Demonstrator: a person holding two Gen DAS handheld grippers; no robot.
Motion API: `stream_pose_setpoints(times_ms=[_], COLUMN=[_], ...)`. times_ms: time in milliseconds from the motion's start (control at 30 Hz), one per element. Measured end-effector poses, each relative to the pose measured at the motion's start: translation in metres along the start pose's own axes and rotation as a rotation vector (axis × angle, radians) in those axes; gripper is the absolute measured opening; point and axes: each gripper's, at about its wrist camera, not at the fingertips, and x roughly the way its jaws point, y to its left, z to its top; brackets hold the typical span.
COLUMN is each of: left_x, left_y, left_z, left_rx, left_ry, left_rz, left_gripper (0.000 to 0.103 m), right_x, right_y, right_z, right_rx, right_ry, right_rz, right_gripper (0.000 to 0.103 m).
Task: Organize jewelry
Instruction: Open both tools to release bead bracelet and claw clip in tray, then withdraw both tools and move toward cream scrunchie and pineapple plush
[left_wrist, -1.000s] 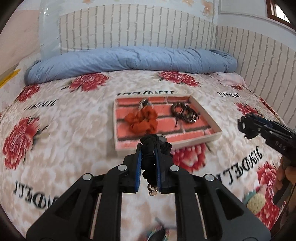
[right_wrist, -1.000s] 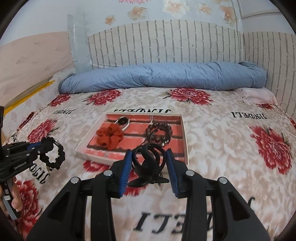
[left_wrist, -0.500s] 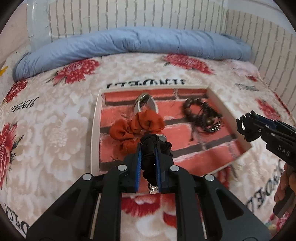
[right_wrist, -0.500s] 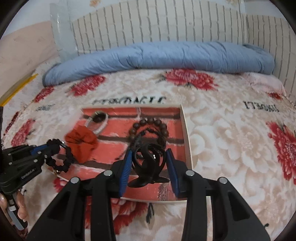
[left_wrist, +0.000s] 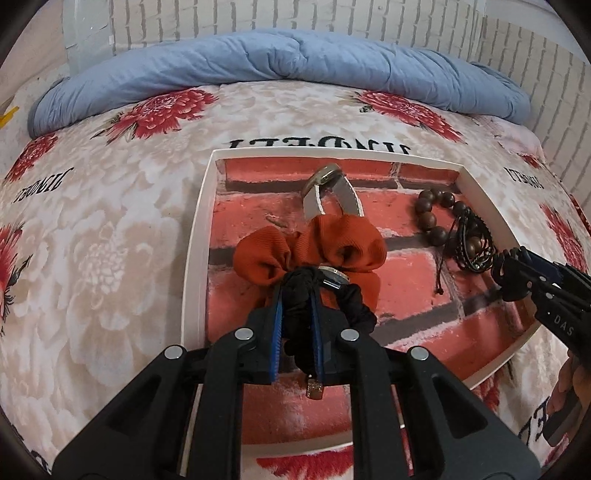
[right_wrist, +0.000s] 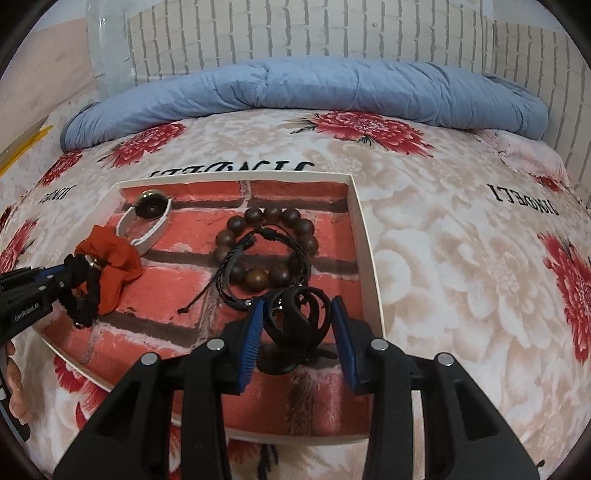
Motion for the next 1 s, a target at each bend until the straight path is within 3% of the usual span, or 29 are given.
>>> stream_pose_setpoints(times_ms=[333,367,433,467,500,667,733,800,867,1000], left_x=[0.006,0.006,0.001,-0.002,-0.006,-0.020,-0.034,-0.048,-0.068,-0.106], left_y=[-0.001,-0.001,-0.001,0.000,0.000,0.003,0.005,0.006,0.010,0.016], left_z=[-0.002,-0.003,-0.003,-0.003,-0.004,-0.013,-0.018,-0.022,-0.025,-0.035], left_rx=[0.002,0.000,-0.008,-0.009,-0.010,-0.013,-0.005,-0.006,-0.016,-0.037], left_ry=[-0.002,-0.001,-0.011,-0.017,-0.027,-0.034,-0.061,-0.087,-0.119,-0.156], left_rz=[0.012,0.009,0.001,0.002,0.006,-0.014,-0.020,-0.018,-0.024,-0.041], left_gripper=[0.018,0.022,0.034,0.050,0.060,0.063,0.069,0.082,0.086,0.094], right_x=[0.009,0.009,0.008,0.005,0.004,-0.013,-0.028,-0.047,-0.064,-0.110], right_y=[-0.004,-0.004,-0.007,-0.008,-0.009,-0.011,-0.011,-0.013,-0.015,-0.021], right_z=[-0.002,-0.003,-0.003,-0.004,-0.005,-0.005,-0.005,-0.003,-0.002,-0.006], right_rx=[0.005,0.009,0.023,0.028,0.027,0.005,-0.017,-0.034,-0.036,-0.044], right_ry=[0.005,0.008,0.014,0.012,0.013,-0.003,-0.020,-0.040,-0.057,-0.100], right_rz=[0.023,0.023,0.030,0.033,0.037,0.043,0.048,0.053,0.062,0.079], right_gripper=[0.038,0.040,0.052,0.055,0.055,0.065,0.066,0.068,0.077,0.079])
